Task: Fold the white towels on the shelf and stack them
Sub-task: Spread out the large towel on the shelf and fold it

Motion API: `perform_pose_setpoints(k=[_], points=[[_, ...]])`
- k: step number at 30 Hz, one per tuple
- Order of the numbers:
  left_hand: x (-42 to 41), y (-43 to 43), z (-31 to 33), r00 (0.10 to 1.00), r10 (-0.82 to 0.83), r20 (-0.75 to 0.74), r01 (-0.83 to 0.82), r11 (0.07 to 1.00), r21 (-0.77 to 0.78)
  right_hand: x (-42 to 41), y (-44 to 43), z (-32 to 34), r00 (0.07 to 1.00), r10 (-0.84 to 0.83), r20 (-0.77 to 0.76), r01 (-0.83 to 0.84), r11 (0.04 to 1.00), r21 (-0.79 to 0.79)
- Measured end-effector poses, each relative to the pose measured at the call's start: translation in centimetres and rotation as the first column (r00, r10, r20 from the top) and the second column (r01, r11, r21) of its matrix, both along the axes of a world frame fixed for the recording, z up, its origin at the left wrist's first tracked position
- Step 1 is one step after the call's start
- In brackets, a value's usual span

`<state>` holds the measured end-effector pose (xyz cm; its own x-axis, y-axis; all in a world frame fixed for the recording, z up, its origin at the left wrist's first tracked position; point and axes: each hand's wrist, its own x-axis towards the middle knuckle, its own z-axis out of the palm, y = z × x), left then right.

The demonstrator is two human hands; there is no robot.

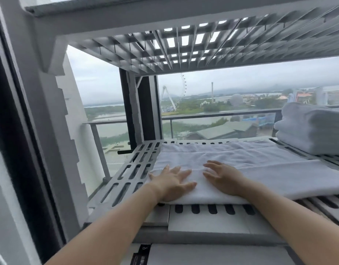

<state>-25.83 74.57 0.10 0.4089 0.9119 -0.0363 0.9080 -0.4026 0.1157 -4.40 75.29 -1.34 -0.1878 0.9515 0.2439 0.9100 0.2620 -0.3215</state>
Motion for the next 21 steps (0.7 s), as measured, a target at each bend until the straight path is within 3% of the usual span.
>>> perform_pose_setpoints(k=[4, 9, 15, 21], points=[[0.2, 0.5, 0.8, 0.998, -0.027, -0.060, 0.025, 0.999, -0.027, 1.3, -1.2, 1.0, 0.994, -0.105, -0.003, 0.105, 0.993, 0.044], [1.9, 1.2, 1.5, 0.983, -0.164, -0.086, 0.171, 0.982, 0.083, 6.4, -3.2, 1.4, 0.992, -0.118, 0.046, 0.119, 0.993, -0.012], [7.0, 3.0, 1.6, 0.979, -0.188, -0.072, 0.188, 0.982, -0.011, 11.5, -2.6, 1.5, 0.983, -0.159, 0.090, 0.169, 0.978, -0.120], [10.2, 6.0, 1.3, 0.982, -0.179, -0.064, 0.174, 0.982, -0.075, 15.0, 0.9, 2.0, 0.956, -0.132, 0.261, 0.197, 0.951, -0.238]])
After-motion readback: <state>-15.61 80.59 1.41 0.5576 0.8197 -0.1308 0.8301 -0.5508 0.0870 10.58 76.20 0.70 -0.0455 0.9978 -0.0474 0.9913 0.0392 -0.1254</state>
